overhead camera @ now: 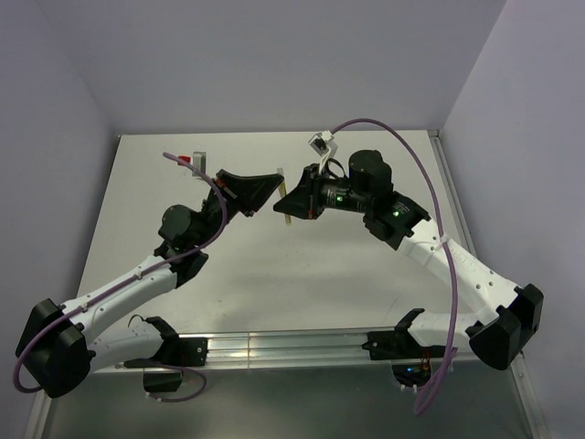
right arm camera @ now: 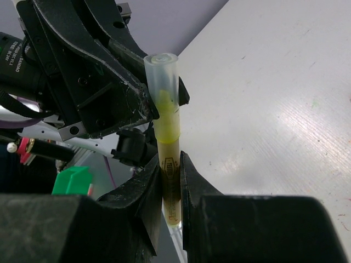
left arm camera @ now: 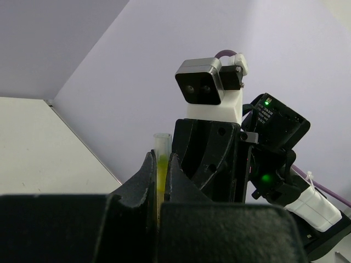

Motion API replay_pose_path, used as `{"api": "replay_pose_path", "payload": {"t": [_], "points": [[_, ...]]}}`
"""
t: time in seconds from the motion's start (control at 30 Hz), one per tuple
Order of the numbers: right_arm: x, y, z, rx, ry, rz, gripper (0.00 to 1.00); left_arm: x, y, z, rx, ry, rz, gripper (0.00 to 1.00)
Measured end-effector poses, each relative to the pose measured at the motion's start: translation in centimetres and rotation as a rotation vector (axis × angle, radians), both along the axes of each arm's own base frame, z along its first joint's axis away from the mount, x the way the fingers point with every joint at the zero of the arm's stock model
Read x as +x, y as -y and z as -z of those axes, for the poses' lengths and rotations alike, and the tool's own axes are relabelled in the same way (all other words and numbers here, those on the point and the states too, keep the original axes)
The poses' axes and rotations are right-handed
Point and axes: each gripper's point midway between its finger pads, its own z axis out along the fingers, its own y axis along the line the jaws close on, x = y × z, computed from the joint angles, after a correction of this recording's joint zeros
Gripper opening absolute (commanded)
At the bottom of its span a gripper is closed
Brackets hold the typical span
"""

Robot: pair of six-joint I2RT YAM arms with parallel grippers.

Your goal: Insert the pens into the pen caps

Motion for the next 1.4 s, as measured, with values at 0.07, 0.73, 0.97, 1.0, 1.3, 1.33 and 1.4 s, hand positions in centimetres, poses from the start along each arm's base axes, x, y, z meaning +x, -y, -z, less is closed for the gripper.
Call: {"api": "replay_pose_path", "payload": {"t": [0.07,0.73,0.97,1.0,1.3,1.33,1.4], "points": [[0.0,0.0,0.0,0.000,0.000,0.000,0.00,0.0,0.0,0.0,0.003,0.003,-0.005,0.00],[-0.3,0.7,0.4,-0.009,-0.017,-0.007,0.00,-0.5,0.7,0.5,0.032,0.009,-0.026,0.00],[-0.5,1.0,0.5,-0.012,-0.027,-0.015,0.00,-0.7,1.0,0.6,0.039,0.011,-0.033,0.00],[-0.6,1.1,0.5,-0.012,-0.029,-0.016,0.00,-0.7,1.1,0.6,0.039,0.011,-0.033,0.00],[-0.7,1.3,0.7,-0.015,-0.042,-0.025,0.00,-0.8,1.3,0.9,0.048,0.007,-0.036,0.00],[-0.7,1.3,0.7,-0.015,-0.043,-0.026,0.00,-0.8,1.3,0.9,0.047,0.005,-0.038,0.00],[-0.7,1.4,0.7,-0.015,-0.045,-0.028,0.00,-0.8,1.3,0.9,0.047,0.003,-0.041,0.00]]}}
